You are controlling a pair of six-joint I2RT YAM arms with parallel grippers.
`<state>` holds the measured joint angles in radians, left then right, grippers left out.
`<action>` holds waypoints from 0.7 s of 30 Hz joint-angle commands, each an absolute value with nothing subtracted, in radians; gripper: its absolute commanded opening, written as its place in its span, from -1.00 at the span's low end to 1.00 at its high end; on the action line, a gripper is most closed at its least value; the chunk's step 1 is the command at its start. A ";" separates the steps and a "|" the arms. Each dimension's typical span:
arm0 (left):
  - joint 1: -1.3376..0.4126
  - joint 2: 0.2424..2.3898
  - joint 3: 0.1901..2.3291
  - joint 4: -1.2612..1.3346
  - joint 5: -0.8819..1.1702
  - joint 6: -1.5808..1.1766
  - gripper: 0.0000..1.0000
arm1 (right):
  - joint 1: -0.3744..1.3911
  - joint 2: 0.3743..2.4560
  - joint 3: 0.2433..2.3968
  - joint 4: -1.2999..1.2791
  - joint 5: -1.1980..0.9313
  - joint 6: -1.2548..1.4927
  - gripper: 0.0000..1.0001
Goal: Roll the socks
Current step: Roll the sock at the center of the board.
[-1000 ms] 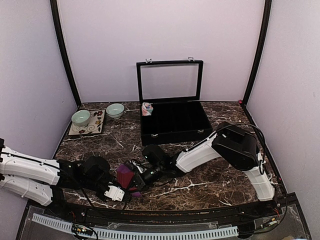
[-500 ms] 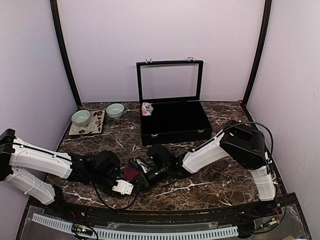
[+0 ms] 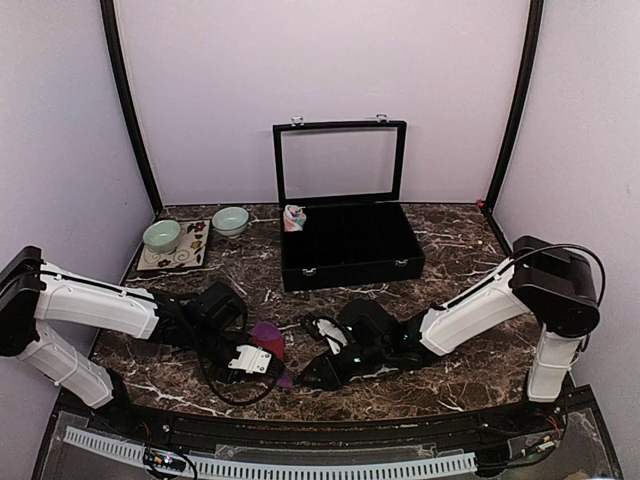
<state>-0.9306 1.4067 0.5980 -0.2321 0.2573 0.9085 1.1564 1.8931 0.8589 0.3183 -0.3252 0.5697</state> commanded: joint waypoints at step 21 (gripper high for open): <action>-0.693 1.851 0.871 -0.792 0.623 0.956 -0.87 | 1.404 1.566 0.662 0.366 0.567 0.168 1.00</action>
